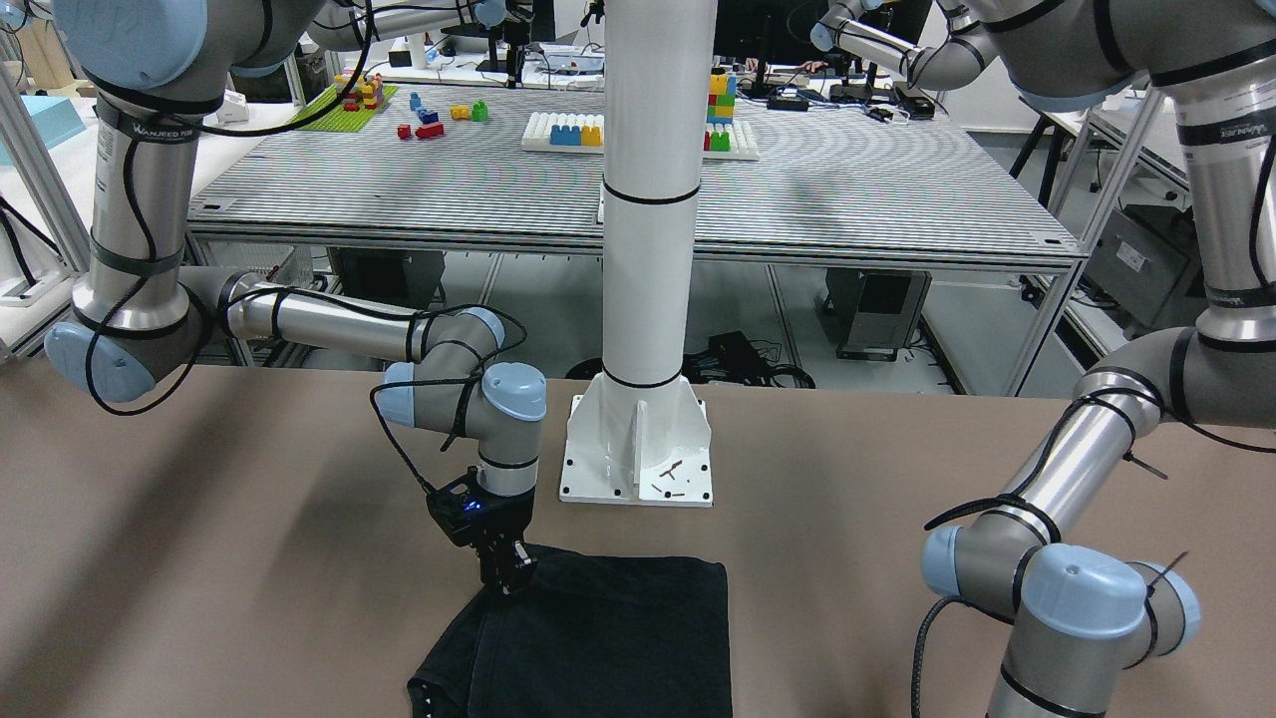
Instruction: Fold clothes
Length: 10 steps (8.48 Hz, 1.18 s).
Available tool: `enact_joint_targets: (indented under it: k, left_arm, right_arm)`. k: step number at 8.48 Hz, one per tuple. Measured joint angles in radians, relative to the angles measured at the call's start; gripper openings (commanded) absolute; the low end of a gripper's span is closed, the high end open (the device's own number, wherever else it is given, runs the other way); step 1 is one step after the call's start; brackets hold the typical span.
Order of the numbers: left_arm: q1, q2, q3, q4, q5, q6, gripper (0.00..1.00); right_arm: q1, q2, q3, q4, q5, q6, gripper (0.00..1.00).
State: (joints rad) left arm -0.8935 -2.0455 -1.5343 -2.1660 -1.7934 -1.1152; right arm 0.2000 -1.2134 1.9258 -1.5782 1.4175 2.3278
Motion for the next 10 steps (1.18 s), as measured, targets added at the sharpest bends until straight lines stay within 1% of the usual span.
enact_joint_targets:
  k: [1,5,7,8,10]
  left_arm:
    - [0.0,0.001,-0.001,0.0,0.0,0.0,0.93]
    - [0.008,0.001,-0.002,0.0,0.0,-0.005,0.93]
    - [0.013,-0.001,-0.005,0.0,-0.001,-0.039,0.93]
    - [0.025,-0.01,-0.01,0.0,-0.001,-0.098,0.93]
    - [0.074,-0.026,-0.047,0.0,0.022,-0.298,0.93]
  right_arm:
    - [0.0,0.001,0.004,-0.002,0.001,0.0,0.0]
    - [0.001,0.0,0.039,-0.01,0.002,-0.008,0.0]
    - [0.004,-0.001,0.054,-0.012,0.004,-0.015,0.0]
    - [0.007,-0.002,0.07,-0.019,0.005,-0.02,0.0]
    - [0.015,-0.003,0.091,-0.034,0.01,-0.069,0.0]
